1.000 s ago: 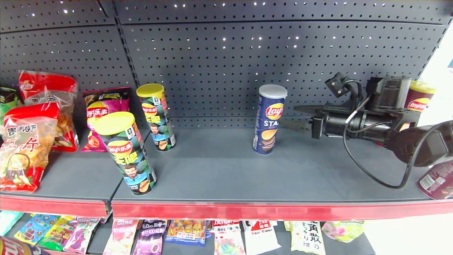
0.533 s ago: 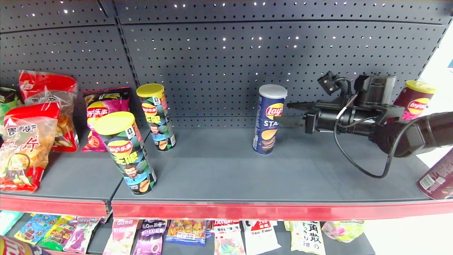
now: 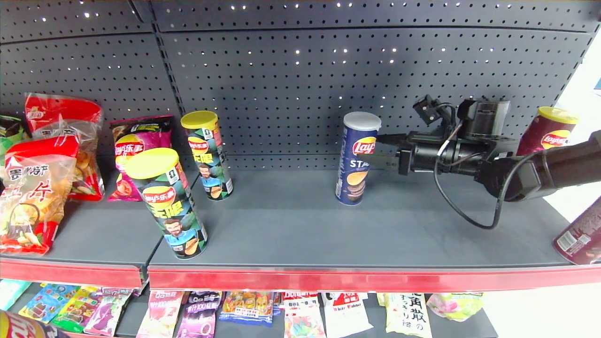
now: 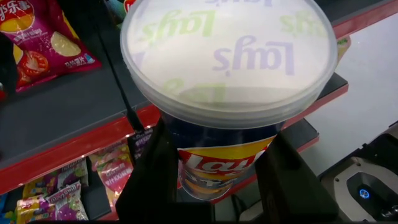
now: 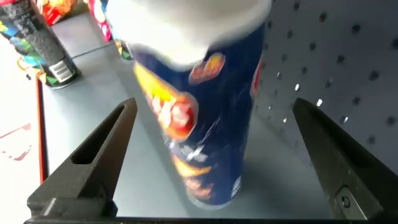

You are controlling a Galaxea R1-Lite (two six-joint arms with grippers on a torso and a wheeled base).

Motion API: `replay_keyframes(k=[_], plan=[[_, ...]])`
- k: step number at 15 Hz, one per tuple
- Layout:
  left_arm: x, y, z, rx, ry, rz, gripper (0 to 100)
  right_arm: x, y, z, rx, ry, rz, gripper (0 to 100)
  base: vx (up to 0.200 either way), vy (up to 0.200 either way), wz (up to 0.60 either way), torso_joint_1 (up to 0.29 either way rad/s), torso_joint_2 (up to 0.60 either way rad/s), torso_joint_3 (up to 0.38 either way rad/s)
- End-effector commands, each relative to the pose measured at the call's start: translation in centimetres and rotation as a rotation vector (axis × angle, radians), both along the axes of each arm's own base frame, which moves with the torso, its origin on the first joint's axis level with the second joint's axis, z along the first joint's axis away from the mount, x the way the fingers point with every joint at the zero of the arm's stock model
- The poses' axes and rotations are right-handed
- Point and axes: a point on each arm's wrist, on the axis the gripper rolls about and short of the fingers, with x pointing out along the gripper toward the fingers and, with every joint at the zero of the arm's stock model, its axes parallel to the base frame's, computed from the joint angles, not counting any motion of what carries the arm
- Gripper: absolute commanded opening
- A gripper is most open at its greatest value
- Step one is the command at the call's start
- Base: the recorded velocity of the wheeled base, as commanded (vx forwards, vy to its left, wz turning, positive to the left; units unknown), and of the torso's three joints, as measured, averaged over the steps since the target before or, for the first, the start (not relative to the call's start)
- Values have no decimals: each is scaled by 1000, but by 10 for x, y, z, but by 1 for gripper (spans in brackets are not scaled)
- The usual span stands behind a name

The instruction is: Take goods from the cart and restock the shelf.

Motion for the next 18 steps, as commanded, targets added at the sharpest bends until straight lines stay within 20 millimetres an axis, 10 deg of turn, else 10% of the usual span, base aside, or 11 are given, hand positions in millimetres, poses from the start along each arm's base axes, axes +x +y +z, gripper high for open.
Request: replay_keyframes(k=[1,10,11,18], plan=[[1,0,1,2,0,2,0,8,4,0,4,-12,9,100,0,0,0,0,0,0],[-1,0,4,4,-15,12,0,19,21,-3,7,-27,42,100,0,0,0,0,0,0],[-1,0,4,3,-12,11,0,19,21,-3,7,-27,42,0,0,0,0,0,0,0],[0,0,2,3,-4,8,0,4,19,12,4,-45,-5,0,0,0,0,0,0,0]])
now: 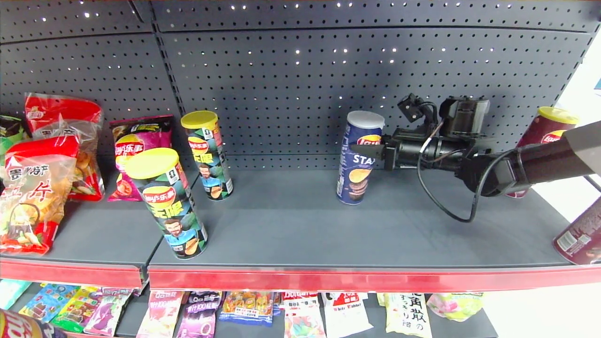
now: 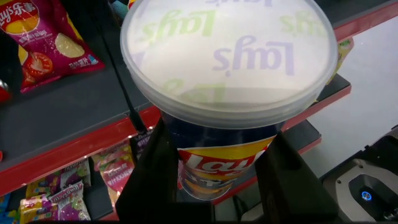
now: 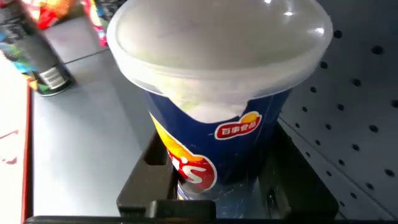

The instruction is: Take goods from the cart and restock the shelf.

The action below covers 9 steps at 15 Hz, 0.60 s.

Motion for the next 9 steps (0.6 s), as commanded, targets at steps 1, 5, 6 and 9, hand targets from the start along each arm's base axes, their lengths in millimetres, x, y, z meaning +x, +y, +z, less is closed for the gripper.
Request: replay_keyframes(k=[1,5,6,9], plan=[[1,0,0,-1,4,-1,0,-18,0,18,-1,-24,-40,0,0,0,0,0,0,0],[0,0,0,-1,1,0,0,-72,4,46,-26,-36,-232,0,0,0,0,0,0,0],[0,0,0,-1,2,0,0,-76,4,49,-24,-40,-250,0,0,0,0,0,0,0],[0,0,1,-1,-4,3,0,-101,9,58,7,-25,-384,0,0,0,0,0,0,0]])
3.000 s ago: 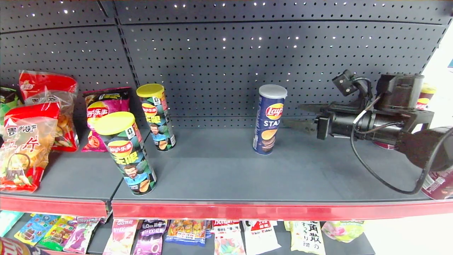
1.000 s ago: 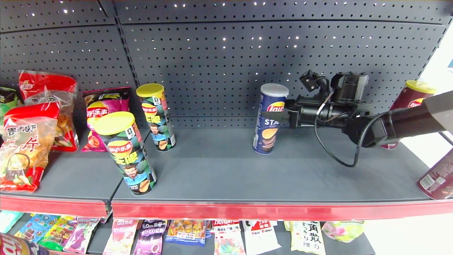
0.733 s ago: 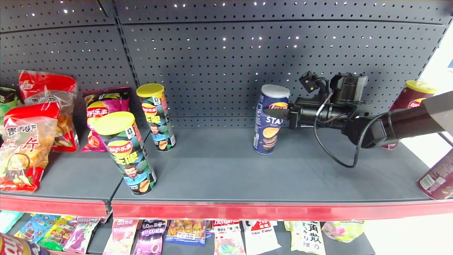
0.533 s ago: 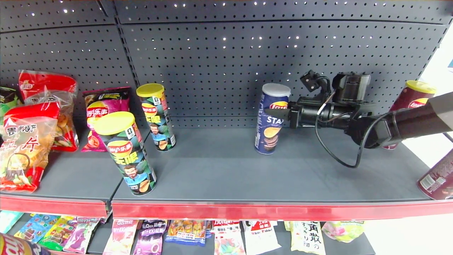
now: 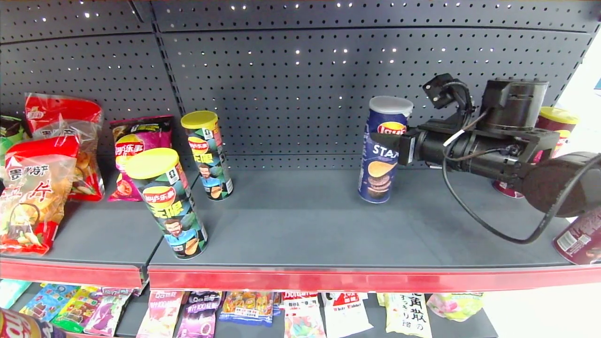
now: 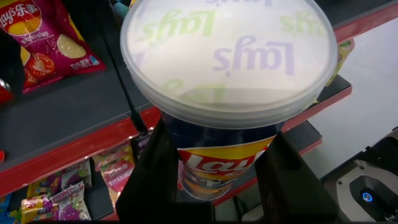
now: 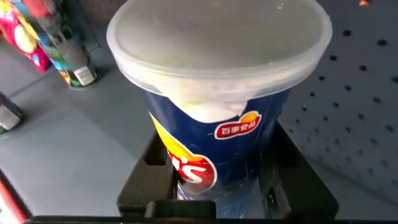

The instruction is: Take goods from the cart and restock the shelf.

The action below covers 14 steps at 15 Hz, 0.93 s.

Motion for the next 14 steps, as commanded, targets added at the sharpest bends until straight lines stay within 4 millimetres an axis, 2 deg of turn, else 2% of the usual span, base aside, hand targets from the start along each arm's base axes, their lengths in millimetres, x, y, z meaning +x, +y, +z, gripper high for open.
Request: replay_keyframes(k=[1,6,10,14], plan=[[0,0,1,0,-2,0,0,-30,-1,13,15,-29,-18,0,0,0,0,0,0,0],[-1,0,1,0,-9,1,0,-51,-7,-16,26,-73,-35,0,0,0,0,0,0,0],[-1,0,1,0,-6,1,0,-72,-11,-13,29,-80,-23,0,0,0,0,0,0,0],[0,0,1,0,-5,1,0,-89,-6,-25,12,-41,20,0,0,0,0,0,0,0]])
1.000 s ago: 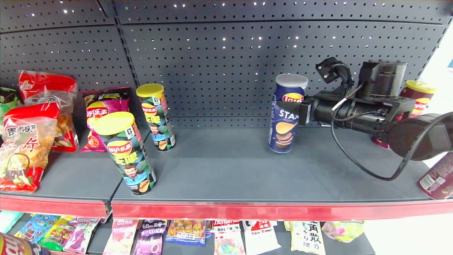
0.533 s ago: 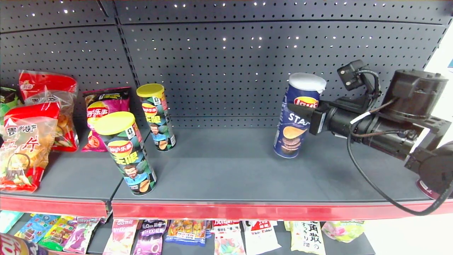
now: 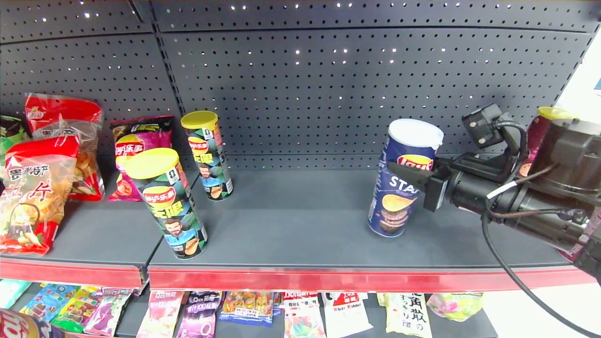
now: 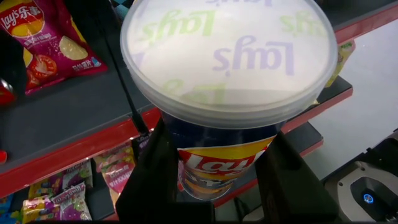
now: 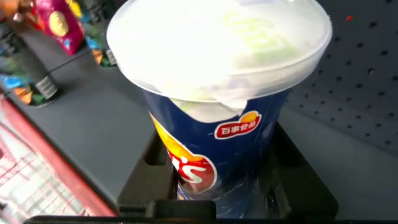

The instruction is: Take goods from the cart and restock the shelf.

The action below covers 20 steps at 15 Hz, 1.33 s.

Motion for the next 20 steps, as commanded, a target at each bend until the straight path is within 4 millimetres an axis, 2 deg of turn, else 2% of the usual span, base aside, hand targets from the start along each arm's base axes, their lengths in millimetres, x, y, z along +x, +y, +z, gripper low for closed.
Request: replay_keyframes(k=[1,4,12,20], plan=[[0,0,0,0,2,0,0,-9,2,-3,-7,9,18,0,0,0,0,0,0,0],[0,0,0,0,0,1,0,-16,12,-10,-24,31,-20,0,0,0,0,0,0,0],[0,0,-1,1,5,5,0,-25,13,-27,-57,84,0,0,0,0,0,0,0,0],[1,0,-1,1,10,3,0,-29,17,-27,-57,86,18,0,0,0,0,0,0,0]])
